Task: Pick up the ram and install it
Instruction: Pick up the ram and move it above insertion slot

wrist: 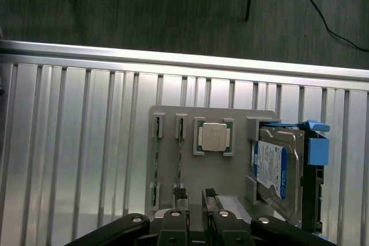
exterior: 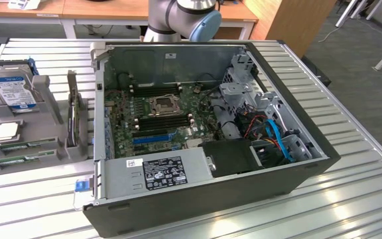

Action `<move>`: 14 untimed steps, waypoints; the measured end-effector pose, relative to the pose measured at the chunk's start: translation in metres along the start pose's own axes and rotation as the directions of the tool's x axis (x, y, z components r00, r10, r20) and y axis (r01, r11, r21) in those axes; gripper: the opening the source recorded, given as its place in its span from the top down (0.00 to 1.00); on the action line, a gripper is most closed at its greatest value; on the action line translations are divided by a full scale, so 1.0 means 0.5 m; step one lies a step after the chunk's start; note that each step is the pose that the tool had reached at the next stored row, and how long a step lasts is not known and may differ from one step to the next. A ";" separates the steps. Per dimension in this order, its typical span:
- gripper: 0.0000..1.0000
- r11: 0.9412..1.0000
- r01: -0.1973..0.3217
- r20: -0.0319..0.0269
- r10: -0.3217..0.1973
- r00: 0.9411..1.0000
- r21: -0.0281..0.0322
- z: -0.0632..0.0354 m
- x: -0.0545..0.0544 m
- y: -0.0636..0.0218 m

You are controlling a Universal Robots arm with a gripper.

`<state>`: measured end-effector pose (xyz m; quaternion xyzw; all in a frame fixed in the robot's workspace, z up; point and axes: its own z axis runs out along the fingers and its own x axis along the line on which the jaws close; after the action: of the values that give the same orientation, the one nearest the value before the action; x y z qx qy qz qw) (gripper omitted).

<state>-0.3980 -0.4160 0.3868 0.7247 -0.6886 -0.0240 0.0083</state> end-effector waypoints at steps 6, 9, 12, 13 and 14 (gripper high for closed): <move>0.76 1.000 0.000 0.000 0.000 1.000 0.000 0.000 0.006 0.000; 0.76 1.000 0.000 0.000 0.000 1.000 0.000 0.000 0.013 0.001; 0.76 1.000 0.000 0.000 0.000 1.000 0.000 0.000 0.017 0.001; 0.76 1.000 0.000 0.000 0.000 1.000 0.000 0.000 0.017 0.001; 0.76 1.000 0.000 0.000 0.000 1.000 0.000 0.000 0.017 0.001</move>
<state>-0.3980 -0.4246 0.3868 0.7247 -0.6886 -0.0239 0.0083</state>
